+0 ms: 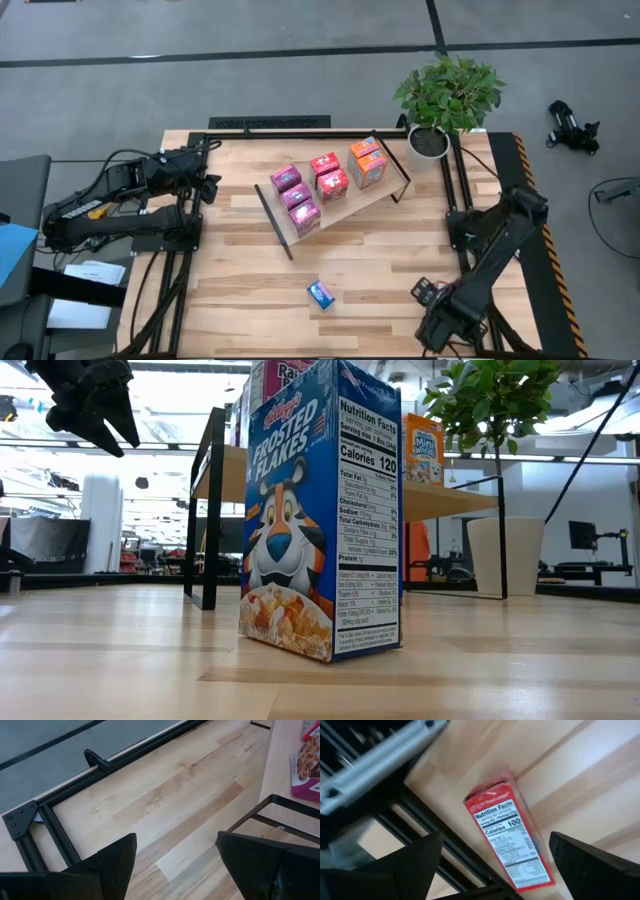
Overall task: Stack cereal on shelf
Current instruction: Put the red cereal box aligned with the other red cereal boxes on the shelf
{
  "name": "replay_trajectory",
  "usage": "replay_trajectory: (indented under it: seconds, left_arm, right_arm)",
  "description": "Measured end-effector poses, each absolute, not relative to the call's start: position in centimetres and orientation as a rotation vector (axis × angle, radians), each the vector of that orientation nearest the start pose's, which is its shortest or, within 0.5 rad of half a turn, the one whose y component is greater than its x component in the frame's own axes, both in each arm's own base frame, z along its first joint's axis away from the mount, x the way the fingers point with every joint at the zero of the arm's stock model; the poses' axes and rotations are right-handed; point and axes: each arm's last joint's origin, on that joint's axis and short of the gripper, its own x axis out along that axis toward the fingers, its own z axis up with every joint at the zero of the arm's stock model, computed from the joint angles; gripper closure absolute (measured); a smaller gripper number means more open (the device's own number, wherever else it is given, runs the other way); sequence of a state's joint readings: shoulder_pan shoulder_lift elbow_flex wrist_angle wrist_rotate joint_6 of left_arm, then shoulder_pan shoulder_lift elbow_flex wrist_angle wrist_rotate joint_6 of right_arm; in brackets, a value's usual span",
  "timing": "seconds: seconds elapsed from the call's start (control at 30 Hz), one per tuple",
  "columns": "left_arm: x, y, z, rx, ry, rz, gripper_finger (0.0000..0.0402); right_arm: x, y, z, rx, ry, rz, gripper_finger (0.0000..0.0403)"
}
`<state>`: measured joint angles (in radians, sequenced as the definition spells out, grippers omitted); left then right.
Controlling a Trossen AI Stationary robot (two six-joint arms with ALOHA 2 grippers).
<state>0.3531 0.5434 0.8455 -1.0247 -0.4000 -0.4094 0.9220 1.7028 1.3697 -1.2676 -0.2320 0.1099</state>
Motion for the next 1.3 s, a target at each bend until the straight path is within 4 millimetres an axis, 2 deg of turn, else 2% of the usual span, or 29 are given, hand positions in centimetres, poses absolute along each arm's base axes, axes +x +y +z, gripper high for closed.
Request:
replay_trajectory:
  seconds: [0.23,0.43,0.63,0.83,1.0,1.17,1.3]
  left_arm:
    - [7.0,3.8,30.5,-0.382,0.6,0.874,0.0133]
    - [6.9,3.8,30.5,-0.393,0.605,0.879,0.0133]
    - [7.0,3.8,30.5,-0.397,0.603,0.88,0.0133]
    - [6.9,3.8,30.5,-0.398,0.603,0.881,0.0133]
    - [6.9,3.8,30.5,-0.398,0.604,0.881,0.0133]
    - [7.0,3.8,30.5,-0.4,0.605,0.878,0.0133]
    - [7.0,3.7,30.5,-0.409,0.608,0.86,0.0133]
  right_arm:
    - [18.5,25.9,20.9,-0.567,1.723,0.762,0.002]
    - [18.8,26.3,19.3,-0.588,1.773,0.735,0.0029]
    - [18.6,26.5,19.1,-0.649,1.746,0.704,0.0065]
    - [18.2,26.8,19.1,-0.689,1.718,0.696,0.0142]
    - [18.3,27.0,19.1,-0.635,1.716,0.646,0.02]
    - [19.1,26.8,19.3,-0.582,1.697,0.624,0.024]
    - [20.6,26.6,20.2,-0.544,1.649,0.602,0.0255]
